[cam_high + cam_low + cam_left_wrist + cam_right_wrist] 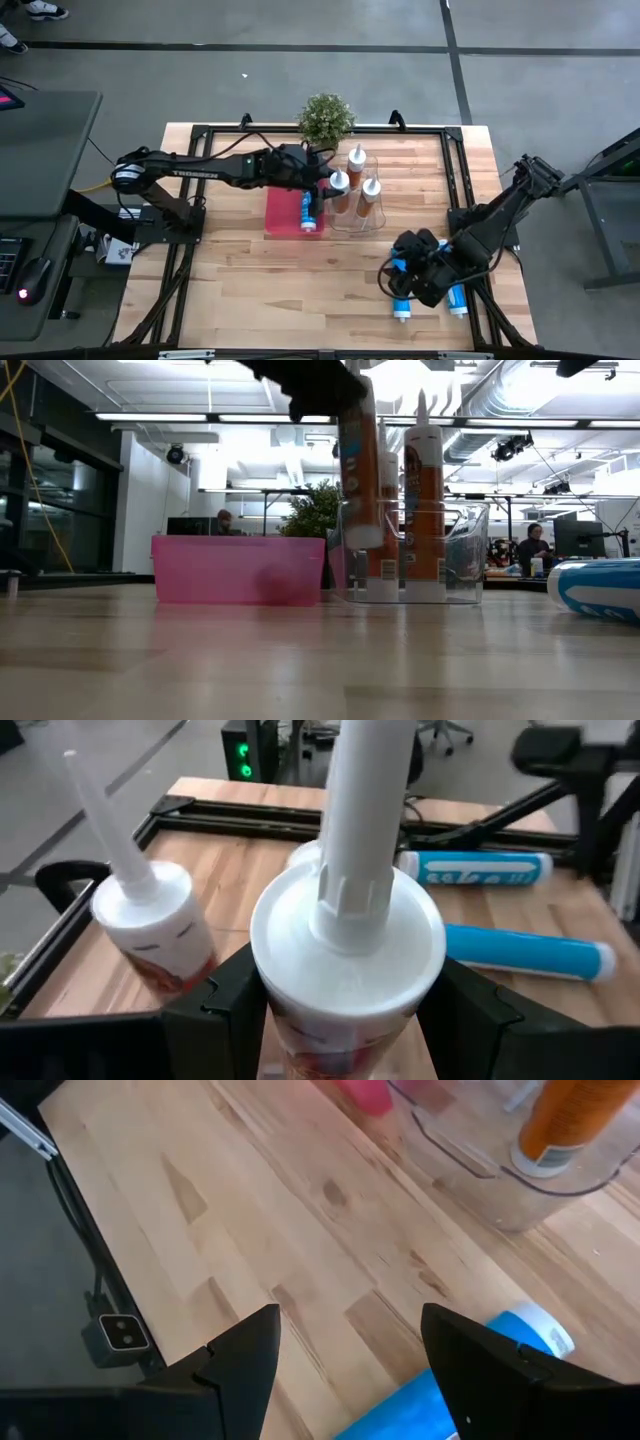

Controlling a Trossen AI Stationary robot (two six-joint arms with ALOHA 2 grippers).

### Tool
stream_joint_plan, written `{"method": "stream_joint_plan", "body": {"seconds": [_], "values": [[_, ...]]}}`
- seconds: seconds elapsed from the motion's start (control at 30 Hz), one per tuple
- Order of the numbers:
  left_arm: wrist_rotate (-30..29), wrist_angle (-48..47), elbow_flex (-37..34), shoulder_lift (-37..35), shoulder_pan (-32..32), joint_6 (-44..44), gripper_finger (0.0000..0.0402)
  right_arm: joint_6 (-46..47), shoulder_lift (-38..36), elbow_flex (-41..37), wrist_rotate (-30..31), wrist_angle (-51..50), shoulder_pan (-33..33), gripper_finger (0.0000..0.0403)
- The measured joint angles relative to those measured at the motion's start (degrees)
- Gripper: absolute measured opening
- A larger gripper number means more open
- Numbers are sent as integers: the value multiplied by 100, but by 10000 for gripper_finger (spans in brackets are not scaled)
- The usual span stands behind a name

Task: Pick & place silicon tubes, Sealant and Lysol wipes
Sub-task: Put the orange sealant into the transparent bin

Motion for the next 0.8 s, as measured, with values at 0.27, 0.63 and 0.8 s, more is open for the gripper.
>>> {"method": "stream_joint_plan", "body": {"seconds": [0.27, 0.63, 0.8], "values": [[245, -66, -7, 264, 264, 154, 190, 139, 0, 0, 79, -15, 30, 239], [263, 149, 13, 552, 290, 293, 190, 139, 0, 0, 120, -9, 15, 239], [286, 116, -1, 689, 294, 291, 190, 139, 0, 0, 107, -10, 13, 239]]}}
